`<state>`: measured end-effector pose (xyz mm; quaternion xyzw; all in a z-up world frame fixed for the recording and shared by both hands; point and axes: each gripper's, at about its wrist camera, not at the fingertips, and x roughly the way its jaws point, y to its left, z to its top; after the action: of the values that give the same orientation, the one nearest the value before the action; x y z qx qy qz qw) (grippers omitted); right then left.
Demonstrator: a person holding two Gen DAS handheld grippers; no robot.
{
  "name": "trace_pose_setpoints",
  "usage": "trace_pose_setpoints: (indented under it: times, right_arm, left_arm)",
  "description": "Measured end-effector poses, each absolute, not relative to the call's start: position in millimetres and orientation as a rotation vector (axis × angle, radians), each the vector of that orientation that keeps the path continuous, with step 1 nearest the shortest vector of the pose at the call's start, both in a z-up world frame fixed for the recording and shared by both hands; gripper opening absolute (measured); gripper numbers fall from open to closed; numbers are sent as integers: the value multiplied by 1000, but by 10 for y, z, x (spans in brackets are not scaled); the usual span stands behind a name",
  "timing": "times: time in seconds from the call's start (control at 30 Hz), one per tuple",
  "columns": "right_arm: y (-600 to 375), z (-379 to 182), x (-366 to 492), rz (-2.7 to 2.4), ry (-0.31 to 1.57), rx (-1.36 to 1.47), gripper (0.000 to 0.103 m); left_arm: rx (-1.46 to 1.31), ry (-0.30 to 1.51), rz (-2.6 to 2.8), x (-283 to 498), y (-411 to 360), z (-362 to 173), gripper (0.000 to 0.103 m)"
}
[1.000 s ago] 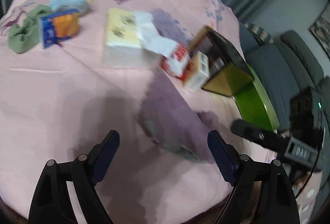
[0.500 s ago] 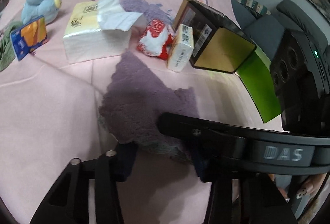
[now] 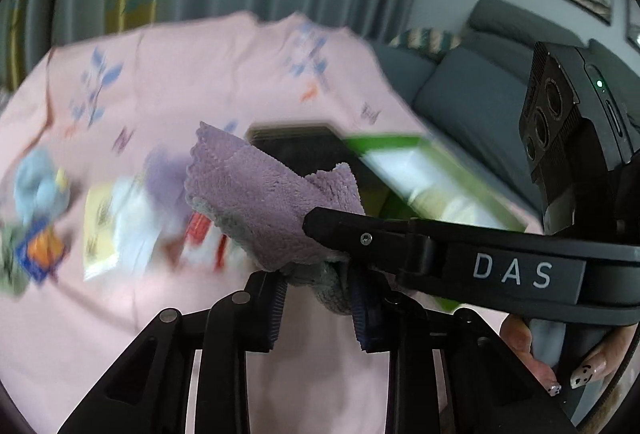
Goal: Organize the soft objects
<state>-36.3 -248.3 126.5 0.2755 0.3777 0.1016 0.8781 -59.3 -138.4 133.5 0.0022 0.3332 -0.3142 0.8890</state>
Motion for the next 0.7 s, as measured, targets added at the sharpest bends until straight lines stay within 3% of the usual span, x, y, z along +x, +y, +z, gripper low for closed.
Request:
trace_pose_setpoints:
  times: [0.3, 0.7]
  right_arm:
    - [-3301, 1596, -570, 58, 586, 592, 22]
    - [-4145, 1057, -810, -166, 585, 737, 20]
  left_arm:
    - [48, 603, -791, -446, -2242, 1651, 28]
    - [114, 733, -910, -253, -3168, 1202, 27]
